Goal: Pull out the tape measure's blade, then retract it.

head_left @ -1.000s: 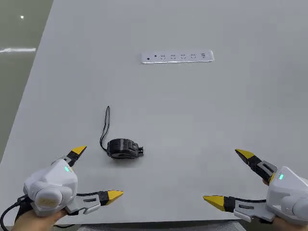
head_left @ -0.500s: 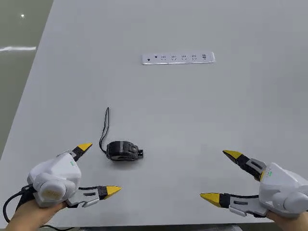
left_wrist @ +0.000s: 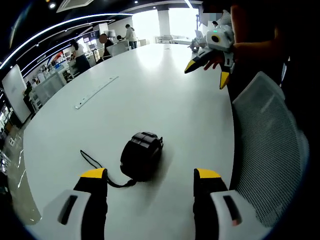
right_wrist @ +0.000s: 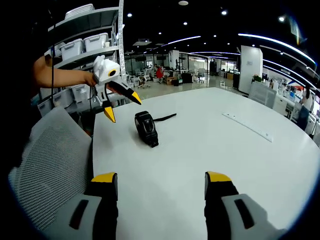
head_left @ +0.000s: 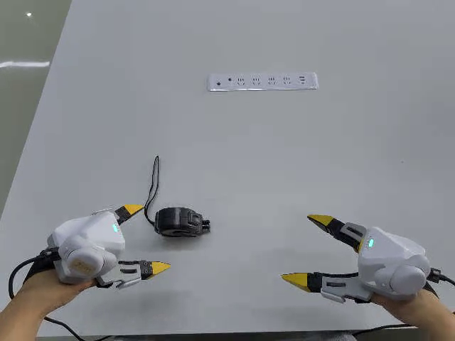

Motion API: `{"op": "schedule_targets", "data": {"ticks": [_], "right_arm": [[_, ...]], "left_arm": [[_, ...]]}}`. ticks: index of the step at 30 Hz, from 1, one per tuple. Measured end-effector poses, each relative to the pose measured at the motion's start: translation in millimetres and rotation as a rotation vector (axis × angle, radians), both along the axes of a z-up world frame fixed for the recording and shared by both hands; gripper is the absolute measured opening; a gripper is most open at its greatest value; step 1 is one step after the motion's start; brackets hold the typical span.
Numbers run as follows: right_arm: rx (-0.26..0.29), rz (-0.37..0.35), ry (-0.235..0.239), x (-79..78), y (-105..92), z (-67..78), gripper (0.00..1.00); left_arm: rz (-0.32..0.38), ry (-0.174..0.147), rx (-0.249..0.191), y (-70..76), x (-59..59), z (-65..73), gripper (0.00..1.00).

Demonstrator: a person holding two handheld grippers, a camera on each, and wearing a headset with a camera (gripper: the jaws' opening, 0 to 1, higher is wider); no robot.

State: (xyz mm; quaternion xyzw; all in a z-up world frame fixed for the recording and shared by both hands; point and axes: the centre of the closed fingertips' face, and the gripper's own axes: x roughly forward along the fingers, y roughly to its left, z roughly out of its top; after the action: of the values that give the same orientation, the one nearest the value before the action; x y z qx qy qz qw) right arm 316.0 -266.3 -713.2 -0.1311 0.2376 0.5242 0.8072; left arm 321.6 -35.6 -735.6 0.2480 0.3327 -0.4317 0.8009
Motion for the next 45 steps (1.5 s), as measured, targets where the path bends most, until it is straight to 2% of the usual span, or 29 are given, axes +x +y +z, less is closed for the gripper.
{"op": "schedule_targets", "data": {"ticks": [5,12,24,30,36,45], "right_arm": [[-0.012,0.045,-0.007,2.8,9.2,-4.6,0.69],[-0.006,0.108,-0.011,7.1,25.8,-8.8,0.66],[-0.009,0.206,-0.024,13.7,45.7,-18.3,0.60],[-0.016,0.250,-0.022,15.1,56.1,-24.0,0.57],[-0.022,0.275,-0.023,19.0,65.2,-29.1,0.55],[-0.009,0.297,-0.022,31.3,79.1,-34.7,0.50]], "left_arm": [[-0.033,0.019,0.003,-1.1,3.6,-8.6,0.66],[-0.078,0.014,0.028,1.0,13.8,-17.3,0.60],[-0.205,0.018,0.105,0.2,21.8,-29.2,0.51],[-0.244,0.022,0.125,-1.6,27.3,-33.6,0.49],[-0.282,0.028,0.154,-2.1,32.1,-39.9,0.46],[-0.320,0.048,0.163,-8.1,35.2,-48.8,0.40]]}}
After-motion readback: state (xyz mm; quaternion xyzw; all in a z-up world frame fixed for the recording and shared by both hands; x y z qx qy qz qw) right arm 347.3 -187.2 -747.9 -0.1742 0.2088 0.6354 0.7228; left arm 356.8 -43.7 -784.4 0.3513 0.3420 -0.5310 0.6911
